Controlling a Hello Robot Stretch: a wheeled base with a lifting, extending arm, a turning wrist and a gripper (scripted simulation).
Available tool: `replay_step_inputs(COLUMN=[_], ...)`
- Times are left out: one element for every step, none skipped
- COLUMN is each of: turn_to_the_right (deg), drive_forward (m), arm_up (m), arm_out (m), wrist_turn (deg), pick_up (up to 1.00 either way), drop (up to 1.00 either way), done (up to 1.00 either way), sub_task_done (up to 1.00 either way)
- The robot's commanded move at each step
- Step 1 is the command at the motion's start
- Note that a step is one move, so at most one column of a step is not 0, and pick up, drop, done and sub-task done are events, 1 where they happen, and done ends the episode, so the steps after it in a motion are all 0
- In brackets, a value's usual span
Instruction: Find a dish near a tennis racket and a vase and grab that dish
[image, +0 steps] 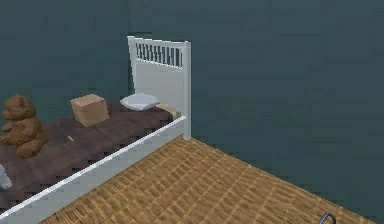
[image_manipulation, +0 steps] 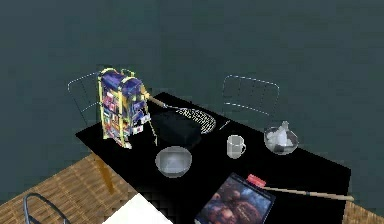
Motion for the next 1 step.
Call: replay_step_inputs(turn_to_the_right=[0.0], drive_forward=[0.00], arm_up=[0.30], arm_out=[0.00], wrist_turn=[0.0], pick_up=[0.00], drop=[0.00], done=[0.00], sub_task_done=[0.00])
